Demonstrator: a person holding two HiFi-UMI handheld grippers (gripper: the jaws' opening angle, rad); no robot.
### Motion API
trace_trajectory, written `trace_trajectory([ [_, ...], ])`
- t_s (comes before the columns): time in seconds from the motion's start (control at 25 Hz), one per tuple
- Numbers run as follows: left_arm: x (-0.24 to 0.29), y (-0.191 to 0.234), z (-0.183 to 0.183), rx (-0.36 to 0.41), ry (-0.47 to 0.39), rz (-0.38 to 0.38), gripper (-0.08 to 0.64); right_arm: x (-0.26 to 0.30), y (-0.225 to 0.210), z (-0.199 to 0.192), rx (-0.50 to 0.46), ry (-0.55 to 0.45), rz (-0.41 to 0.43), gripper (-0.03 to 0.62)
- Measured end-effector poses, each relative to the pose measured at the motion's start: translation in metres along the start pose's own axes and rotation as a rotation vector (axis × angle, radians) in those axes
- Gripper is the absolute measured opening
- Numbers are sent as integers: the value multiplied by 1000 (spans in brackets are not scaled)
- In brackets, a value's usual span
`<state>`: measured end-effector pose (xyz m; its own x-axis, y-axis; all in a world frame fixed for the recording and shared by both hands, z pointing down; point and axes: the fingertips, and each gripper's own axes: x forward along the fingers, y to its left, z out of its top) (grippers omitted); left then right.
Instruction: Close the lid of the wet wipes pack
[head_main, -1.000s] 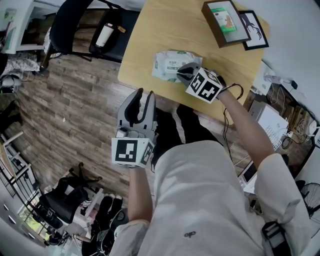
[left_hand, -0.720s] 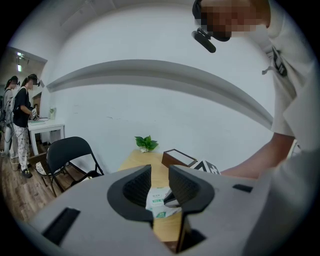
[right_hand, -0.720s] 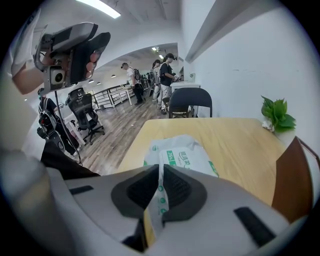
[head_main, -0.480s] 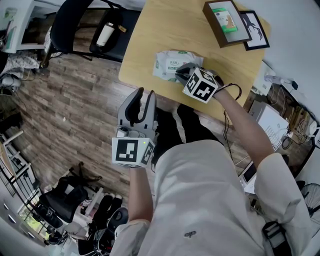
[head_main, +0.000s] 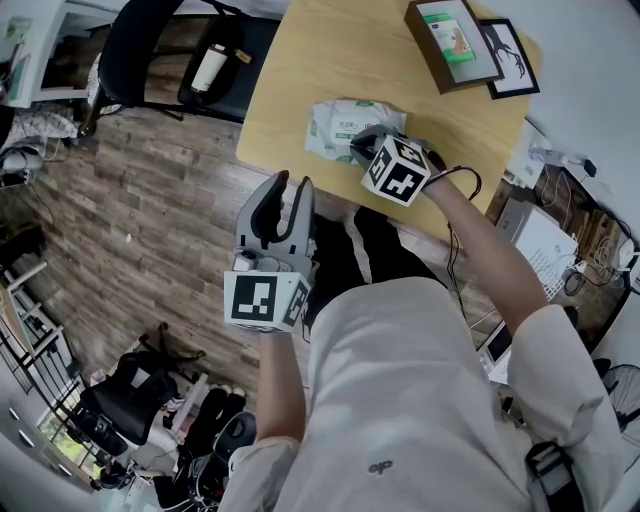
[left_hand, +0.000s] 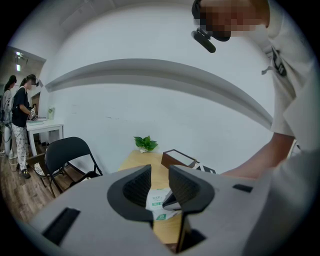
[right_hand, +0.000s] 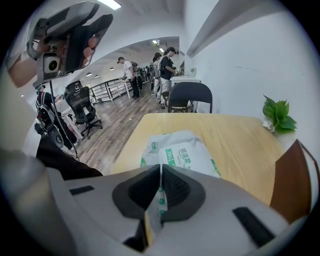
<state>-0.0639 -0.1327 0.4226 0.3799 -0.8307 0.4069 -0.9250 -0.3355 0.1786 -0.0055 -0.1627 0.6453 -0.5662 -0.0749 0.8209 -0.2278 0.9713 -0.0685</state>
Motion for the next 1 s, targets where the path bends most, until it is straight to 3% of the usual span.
trace_trajectory([
  [0.68,-5,-1,3,5,-8,20,109,2,0,-1,-8,3,3,1],
  [1.0,-21,2,4,15,-23,20,109,-2,3,0,-24,12,-32,2],
])
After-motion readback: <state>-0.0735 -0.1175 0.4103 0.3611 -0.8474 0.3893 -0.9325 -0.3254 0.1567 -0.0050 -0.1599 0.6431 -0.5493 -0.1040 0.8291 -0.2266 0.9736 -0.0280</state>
